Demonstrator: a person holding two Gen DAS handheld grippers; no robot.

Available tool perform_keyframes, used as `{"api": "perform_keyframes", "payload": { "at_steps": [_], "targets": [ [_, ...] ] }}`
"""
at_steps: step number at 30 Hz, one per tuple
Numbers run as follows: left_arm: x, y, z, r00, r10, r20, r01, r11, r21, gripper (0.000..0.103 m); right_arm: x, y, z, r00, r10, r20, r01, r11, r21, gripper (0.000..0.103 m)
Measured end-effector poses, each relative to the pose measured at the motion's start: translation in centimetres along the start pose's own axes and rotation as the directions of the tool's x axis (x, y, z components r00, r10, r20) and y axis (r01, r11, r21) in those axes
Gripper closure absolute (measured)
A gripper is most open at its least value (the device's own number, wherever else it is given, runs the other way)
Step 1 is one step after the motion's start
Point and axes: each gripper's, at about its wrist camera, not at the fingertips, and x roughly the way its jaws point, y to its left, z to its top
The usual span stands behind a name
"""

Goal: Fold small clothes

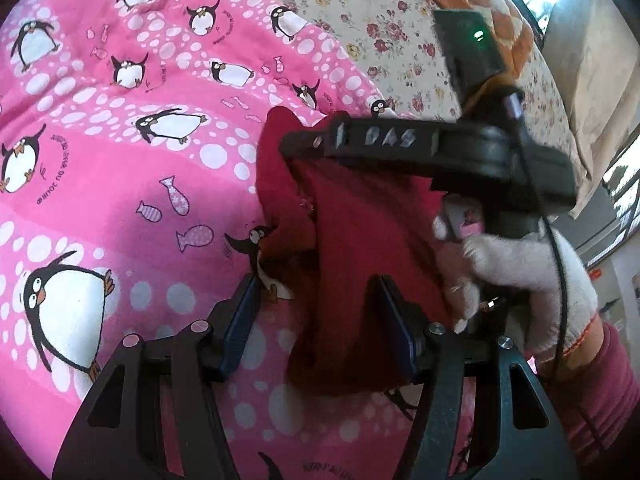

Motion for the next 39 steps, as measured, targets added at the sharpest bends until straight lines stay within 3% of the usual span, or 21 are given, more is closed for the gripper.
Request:
{"api": "perform_keyframes", "payload": {
  "at_steps": [5,10,15,18,20,22,24,27,32,36,38,39],
  "targets": [
    [0.0,-0.1,0.1,1.000,0.000,0.002,0.000,1.000,-0.005,0.043,-1.6,0.7,1.1,1.000,0.016,0.014,-0.017,0.999,0.032,0.054],
    [0.2,0.1,0.2,1.000,-0.014,0.009,0.014,1.000,-0.015,0.040,1.4,2.1,1.1,0.995,-0.076,-0.071,0.074,0.997,-0.031,0.047],
    [0.6,-0.3,0.6,1.000,-0.007,0.026,0.007,1.000,-0.006,0.034,2.1,2.3,0.6,0.993,-0.104,-0.056,0.100,0.992,-0.075,0.045],
    [0.9,-0.5,0.8,0.999,-0.007,0.041,0.007,1.000,0.005,0.034,1.2,1.0,0.2,0.997,-0.064,-0.032,0.063,0.997,-0.048,0.059],
    [1.0,-0.3,1.1,0.997,-0.054,0.059,0.055,0.998,-0.013,0.034,0.4,0.6,0.1,0.999,-0.033,-0.020,0.033,0.999,-0.035,0.063],
    [0.8,0.1,1.4,0.993,-0.088,0.075,0.090,0.996,-0.029,0.042,-0.6,0.3,-0.2,1.000,-0.009,-0.005,0.009,0.999,-0.032,0.067],
    [0.7,0.2,1.7,0.990,-0.111,0.085,0.114,0.993,-0.035,0.060,-1.3,0.2,-0.2,1.000,0.016,0.002,-0.016,1.000,-0.016,0.069],
    [0.0,-0.4,2.0,0.982,-0.151,0.114,0.151,0.988,0.011,0.066,-2.4,-0.8,-0.2,0.997,0.074,0.015,-0.075,0.997,0.036,0.071],
    [-0.6,-2.5,1.9,0.974,-0.186,0.132,0.169,0.977,0.129,0.066,-3.7,-2.2,-0.1,0.984,0.176,0.029,-0.178,0.977,0.121,0.072],
    [0.0,-2.0,2.1,0.977,-0.179,0.114,0.167,0.980,0.107,0.066,-4.5,-3.9,-0.3,0.940,0.337,0.054,-0.340,0.911,0.233,0.071],
    [0.1,-1.8,2.2,0.977,-0.179,0.112,0.169,0.981,0.094,0.066,-4.9,-4.5,-0.6,0.925,0.371,0.083,-0.379,0.885,0.271,0.056],
    [0.1,-1.7,2.2,0.978,-0.178,0.112,0.168,0.981,0.093,0.066,-5.1,-4.7,-0.7,0.919,0.383,0.098,-0.394,0.873,0.288,0.044]
  ]
}}
